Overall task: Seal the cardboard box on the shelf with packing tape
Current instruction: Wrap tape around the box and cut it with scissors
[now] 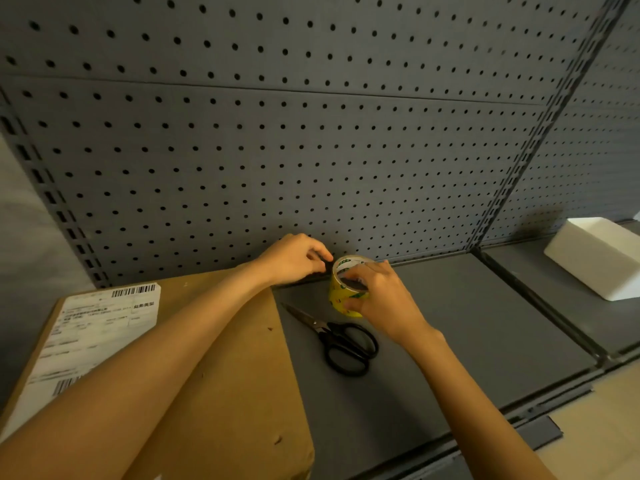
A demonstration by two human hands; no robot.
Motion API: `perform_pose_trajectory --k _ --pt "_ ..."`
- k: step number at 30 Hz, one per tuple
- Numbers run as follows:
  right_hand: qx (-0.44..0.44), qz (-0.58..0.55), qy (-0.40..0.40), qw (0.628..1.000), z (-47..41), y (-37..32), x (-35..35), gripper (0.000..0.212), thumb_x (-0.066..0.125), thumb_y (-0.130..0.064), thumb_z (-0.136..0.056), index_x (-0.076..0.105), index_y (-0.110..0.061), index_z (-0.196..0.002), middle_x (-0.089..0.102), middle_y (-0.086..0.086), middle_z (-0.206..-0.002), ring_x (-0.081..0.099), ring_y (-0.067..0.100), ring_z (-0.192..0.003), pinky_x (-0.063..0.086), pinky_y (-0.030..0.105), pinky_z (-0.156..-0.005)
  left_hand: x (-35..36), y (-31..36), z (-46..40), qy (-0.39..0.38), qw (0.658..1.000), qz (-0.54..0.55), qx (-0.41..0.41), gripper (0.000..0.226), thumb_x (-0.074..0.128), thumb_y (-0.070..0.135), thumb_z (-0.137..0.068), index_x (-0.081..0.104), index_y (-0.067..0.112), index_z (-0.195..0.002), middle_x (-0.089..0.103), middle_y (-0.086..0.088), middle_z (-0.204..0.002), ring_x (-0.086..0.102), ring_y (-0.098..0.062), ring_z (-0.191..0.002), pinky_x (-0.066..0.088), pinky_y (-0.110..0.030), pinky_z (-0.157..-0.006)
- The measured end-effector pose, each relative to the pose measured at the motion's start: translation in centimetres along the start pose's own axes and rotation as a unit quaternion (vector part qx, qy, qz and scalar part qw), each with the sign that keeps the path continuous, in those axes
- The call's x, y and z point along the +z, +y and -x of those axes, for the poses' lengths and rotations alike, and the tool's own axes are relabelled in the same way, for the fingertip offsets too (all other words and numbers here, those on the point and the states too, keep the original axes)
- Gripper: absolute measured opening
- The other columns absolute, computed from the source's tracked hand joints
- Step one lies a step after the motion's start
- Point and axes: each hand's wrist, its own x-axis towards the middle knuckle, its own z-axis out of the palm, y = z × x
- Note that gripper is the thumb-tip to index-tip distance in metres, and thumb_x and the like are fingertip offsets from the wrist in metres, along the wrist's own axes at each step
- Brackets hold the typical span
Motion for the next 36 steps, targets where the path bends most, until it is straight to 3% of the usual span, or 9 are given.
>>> perform_pose_trajectory --k 4,9,12,14,21,27,32,36 --pt "-0.011 -0.048 -0.005 0.999 -1.1 -0.7 -1.8 0.037 0.072 -0.019 -0.081 0.060 -0.017 -0.116 0.059 0.001 -0.118 0.045 0.020 -0.112 0.041 0.027 -0.083 -1.1 1.3 0.7 0.038 0.999 -0.015 0.004 0.025 0.058 0.020 -0.093 0.065 0.023 -0.116 0.069 0.003 -0.110 0.062 -0.009 -0.099 0.049 -0.031 -0.092" --pt "-0.026 -0.112 -0.015 0.993 -1.9 -2.4 -1.9 0.032 0.064 -0.025 -0.089 0.059 -0.017 -0.119 0.057 0.002 -0.124 0.048 0.018 -0.117 0.044 0.032 -0.094 -2.9 1.0 3.1 0.085 0.992 -0.093 -0.026 0.024 0.054 0.023 -0.095 0.064 0.026 -0.116 0.067 0.003 -0.112 0.062 -0.011 -0.099 0.051 -0.035 -0.089" --pt "-0.033 -0.143 -0.033 0.989 -2.4 -3.8 -0.8 0.031 0.060 -0.026 -0.092 0.058 -0.016 -0.121 0.059 0.002 -0.123 0.054 0.016 -0.113 0.043 0.023 -0.090 -3.6 -0.1 5.4 0.104 0.979 -0.162 -0.064 0.024 0.049 0.029 -0.097 0.063 0.027 -0.117 0.067 0.004 -0.112 0.062 -0.012 -0.099 0.051 -0.034 -0.086" --pt "-0.034 -0.166 -0.045 0.984 -2.7 -4.8 0.0 0.031 0.057 -0.027 -0.094 0.057 -0.014 -0.122 0.060 0.004 -0.123 0.056 0.017 -0.111 0.045 0.024 -0.090 -3.9 -1.0 7.0 0.138 0.967 -0.194 -0.089 0.025 0.046 0.033 -0.098 0.064 0.026 -0.114 0.068 0.005 -0.109 0.062 -0.012 -0.096 0.048 -0.028 -0.080" --pt "0.000 -0.263 -0.101 0.960 -4.0 -6.1 3.0 0.035 0.042 -0.031 -0.100 0.052 -0.014 -0.129 0.060 0.006 -0.126 0.054 0.020 -0.118 0.043 0.030 -0.095 -3.2 -3.8 11.1 0.173 0.951 -0.199 -0.163 0.033 0.039 0.041 -0.099 0.064 0.023 -0.110 0.068 0.001 -0.101 0.061 -0.013 -0.087 0.045 -0.025 -0.074" --pt "0.067 -0.396 -0.146 0.904 -4.3 -7.0 5.8 0.031 0.040 -0.031 -0.101 0.056 -0.016 -0.123 0.063 0.004 -0.117 0.058 0.017 -0.109 0.043 0.043 -0.103 -3.8 -4.2 13.0 0.230 0.944 -0.184 -0.150 0.033 0.040 0.039 -0.099 0.065 0.020 -0.108 0.067 0.001 -0.107 0.060 -0.016 -0.093 0.049 -0.033 -0.079" --pt "0.092 -0.467 -0.208 0.855 -3.6 -7.6 6.1 0.042 0.034 -0.041 -0.101 0.057 -0.015 -0.125 0.065 0.002 -0.118 0.060 0.017 -0.111 0.047 0.035 -0.096 -4.4 -4.5 13.6 0.248 0.949 -0.144 -0.127 0.032 0.039 0.039 -0.099 0.065 0.023 -0.109 0.067 0.003 -0.108 0.060 -0.016 -0.095 0.048 -0.034 -0.080" --pt "0.119 -0.498 -0.224 0.829 -3.2 -7.7 5.9 0.047 0.031 -0.046 -0.100 0.059 -0.016 -0.124 0.068 0.004 -0.114 0.066 0.018 -0.104 0.051 0.037 -0.092 -4.1 -4.7 13.3 0.234 0.954 -0.134 -0.130 0.032 0.039 0.039 -0.099 0.065 0.022 -0.110 0.067 0.003 -0.109 0.059 -0.015 -0.095 0.047 -0.033 -0.081"
